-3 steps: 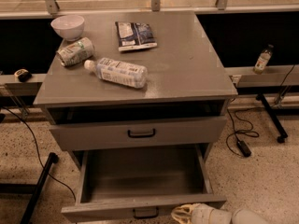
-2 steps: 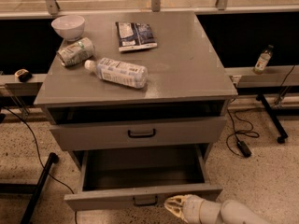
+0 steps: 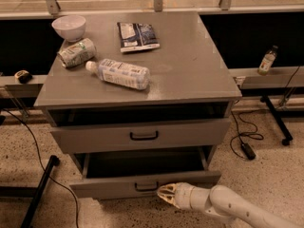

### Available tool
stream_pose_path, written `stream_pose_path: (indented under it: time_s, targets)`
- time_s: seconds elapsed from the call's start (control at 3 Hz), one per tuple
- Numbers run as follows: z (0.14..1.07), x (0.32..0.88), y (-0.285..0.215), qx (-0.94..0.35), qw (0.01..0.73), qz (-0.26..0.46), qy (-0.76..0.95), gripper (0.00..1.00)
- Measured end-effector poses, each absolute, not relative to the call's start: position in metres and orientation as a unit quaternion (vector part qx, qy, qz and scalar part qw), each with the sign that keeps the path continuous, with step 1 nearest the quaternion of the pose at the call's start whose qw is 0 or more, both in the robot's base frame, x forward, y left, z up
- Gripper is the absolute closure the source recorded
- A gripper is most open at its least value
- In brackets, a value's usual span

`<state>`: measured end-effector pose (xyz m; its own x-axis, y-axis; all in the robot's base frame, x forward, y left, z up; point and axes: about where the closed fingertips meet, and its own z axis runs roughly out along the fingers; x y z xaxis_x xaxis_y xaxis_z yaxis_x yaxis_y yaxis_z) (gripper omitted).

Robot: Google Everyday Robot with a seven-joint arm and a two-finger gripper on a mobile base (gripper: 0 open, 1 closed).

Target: Close middle drawer

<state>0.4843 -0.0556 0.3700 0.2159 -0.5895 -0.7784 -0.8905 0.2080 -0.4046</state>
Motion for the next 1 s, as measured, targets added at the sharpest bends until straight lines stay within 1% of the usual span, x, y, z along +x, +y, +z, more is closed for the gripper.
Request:
stream_pose_path:
  time_s: [0.67, 1.0]
  targets:
    - [0.361, 0.531, -0.022, -0.611, 0.492, 0.181, 0.593, 1.00]
    - [0.357, 0.544, -0.005, -0.604, 0.497, 0.214, 0.585, 1.00]
